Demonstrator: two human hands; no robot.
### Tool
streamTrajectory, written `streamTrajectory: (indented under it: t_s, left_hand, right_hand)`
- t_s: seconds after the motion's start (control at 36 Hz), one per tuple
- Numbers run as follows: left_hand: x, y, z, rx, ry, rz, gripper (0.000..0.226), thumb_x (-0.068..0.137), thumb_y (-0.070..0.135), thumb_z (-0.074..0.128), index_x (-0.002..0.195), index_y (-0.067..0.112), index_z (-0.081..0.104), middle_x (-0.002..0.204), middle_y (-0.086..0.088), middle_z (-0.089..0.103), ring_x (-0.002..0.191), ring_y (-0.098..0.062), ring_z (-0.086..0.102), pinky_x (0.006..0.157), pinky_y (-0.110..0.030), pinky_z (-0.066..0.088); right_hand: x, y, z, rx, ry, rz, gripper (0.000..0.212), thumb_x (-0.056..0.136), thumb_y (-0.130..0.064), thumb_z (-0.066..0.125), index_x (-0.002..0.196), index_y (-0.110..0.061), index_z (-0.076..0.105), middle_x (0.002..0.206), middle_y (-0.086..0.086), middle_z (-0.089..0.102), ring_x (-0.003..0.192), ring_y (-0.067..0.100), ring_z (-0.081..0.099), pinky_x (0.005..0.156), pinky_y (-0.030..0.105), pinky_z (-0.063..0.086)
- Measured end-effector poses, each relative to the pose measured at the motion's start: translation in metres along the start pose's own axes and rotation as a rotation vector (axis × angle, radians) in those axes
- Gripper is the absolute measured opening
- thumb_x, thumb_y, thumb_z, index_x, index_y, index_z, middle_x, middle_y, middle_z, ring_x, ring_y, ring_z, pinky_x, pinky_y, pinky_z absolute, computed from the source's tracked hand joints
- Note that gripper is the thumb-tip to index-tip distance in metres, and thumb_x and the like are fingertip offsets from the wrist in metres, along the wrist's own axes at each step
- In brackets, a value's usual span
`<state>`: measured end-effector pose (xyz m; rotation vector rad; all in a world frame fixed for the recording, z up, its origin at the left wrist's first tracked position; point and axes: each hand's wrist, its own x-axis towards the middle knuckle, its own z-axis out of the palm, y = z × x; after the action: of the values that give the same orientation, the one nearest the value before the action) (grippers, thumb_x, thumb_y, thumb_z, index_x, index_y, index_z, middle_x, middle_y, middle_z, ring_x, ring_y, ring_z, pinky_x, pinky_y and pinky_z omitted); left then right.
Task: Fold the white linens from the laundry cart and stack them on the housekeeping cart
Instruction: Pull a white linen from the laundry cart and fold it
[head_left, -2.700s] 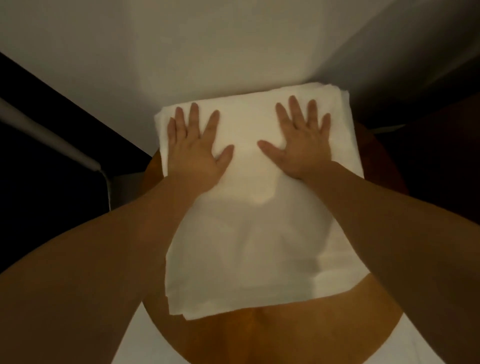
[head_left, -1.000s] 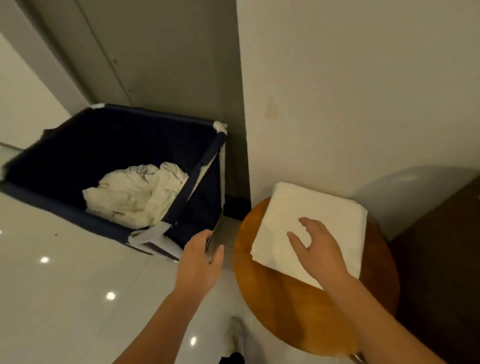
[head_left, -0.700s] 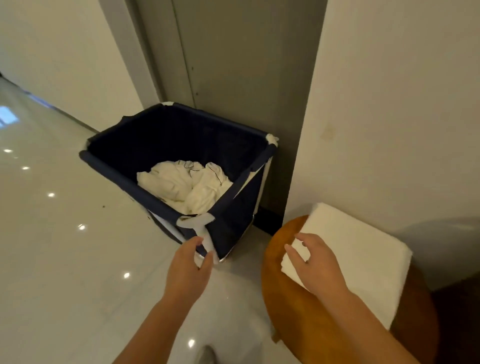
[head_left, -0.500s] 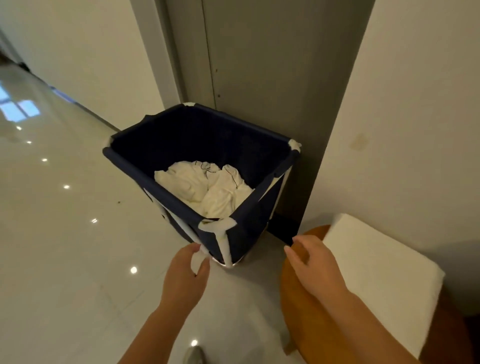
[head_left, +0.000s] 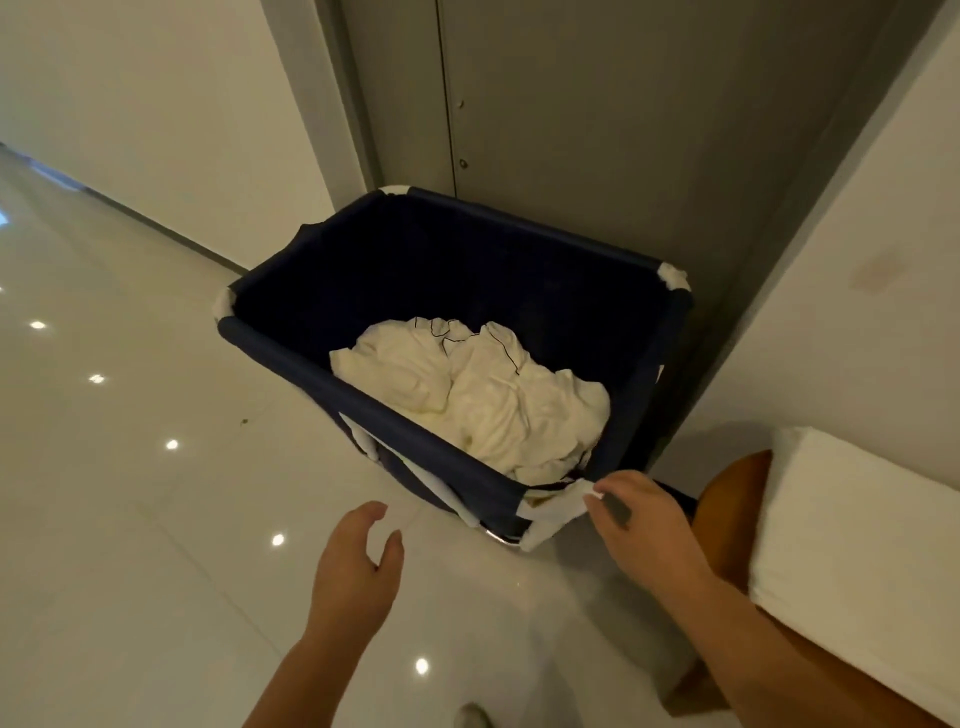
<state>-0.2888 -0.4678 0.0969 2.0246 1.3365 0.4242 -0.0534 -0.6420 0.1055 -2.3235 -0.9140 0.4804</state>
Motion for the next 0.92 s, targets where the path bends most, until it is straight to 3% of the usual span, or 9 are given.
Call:
streamTrajectory:
  t_s: [0.25,0.42,0.53,0.61,0.69,0.83,0.92]
  left_hand:
    - [0.054,-0.008,0.008,-0.002,-0.089,0.039,0.034,0.091,0.012,0.061,0.125,0.013,0.057,0.123,0.0,0.058,0.109,-0.011,0.051,0.098,-0.027,0.041]
    - [0.094,0.005,0.025,0.038,-0.129,0.057,0.033,0.092,0.014,0.059,0.125,0.017,0.056,0.115,0.013,0.051,0.106,-0.005,0.048,0.098,-0.026,0.043]
    - [0.132,0.019,0.033,0.077,-0.128,0.09,0.032,0.092,0.013,0.06,0.124,0.016,0.057,0.113,0.012,0.051,0.103,-0.005,0.048,0.091,-0.024,0.042]
    - [0.165,0.032,0.038,0.12,-0.137,0.151,0.032,0.089,0.01,0.063,0.121,0.012,0.059,0.112,0.008,0.056,0.1,-0.006,0.05,0.084,-0.024,0.043]
    - [0.199,0.047,0.045,0.151,-0.172,0.176,0.032,0.09,0.01,0.062,0.121,0.012,0.06,0.112,0.011,0.055,0.101,-0.004,0.05,0.084,-0.02,0.039]
    - [0.245,0.059,0.065,0.151,-0.223,0.161,0.031,0.088,0.009,0.062,0.12,0.011,0.061,0.116,0.0,0.062,0.107,-0.015,0.057,0.087,-0.022,0.041]
    - [0.264,0.058,0.077,0.175,-0.282,0.171,0.033,0.086,0.008,0.062,0.119,0.011,0.061,0.115,-0.002,0.062,0.103,-0.016,0.059,0.084,-0.021,0.042]
  right_hand:
    - [0.036,0.0,0.022,0.005,-0.012,0.048,0.02,0.093,-0.022,0.061,0.11,-0.013,0.068,0.107,-0.004,0.057,0.093,0.008,0.054,0.084,0.016,0.038]
    - [0.082,0.014,0.026,-0.002,0.024,0.023,0.006,0.09,-0.016,0.065,0.094,-0.014,0.069,0.087,-0.009,0.055,0.075,0.0,0.052,0.067,0.006,0.039]
    - [0.126,0.022,0.034,0.015,0.029,0.018,0.009,0.088,-0.015,0.067,0.093,-0.009,0.071,0.089,-0.001,0.062,0.078,0.012,0.058,0.071,0.022,0.046]
    - [0.164,0.026,0.038,0.032,0.007,-0.002,0.014,0.09,-0.018,0.064,0.097,-0.008,0.07,0.094,0.0,0.063,0.085,0.015,0.061,0.075,0.024,0.046]
    - [0.202,0.025,0.039,0.024,-0.009,-0.037,0.016,0.09,-0.017,0.064,0.098,-0.005,0.07,0.095,0.006,0.066,0.084,0.021,0.063,0.078,0.034,0.052]
    - [0.25,0.025,0.048,0.065,-0.037,-0.036,0.016,0.089,-0.017,0.064,0.098,-0.005,0.07,0.097,0.006,0.065,0.079,0.017,0.059,0.076,0.027,0.046]
    - [0.274,0.026,0.059,0.066,-0.092,-0.009,0.016,0.09,-0.019,0.063,0.099,-0.006,0.069,0.099,0.007,0.065,0.083,0.02,0.06,0.077,0.031,0.048]
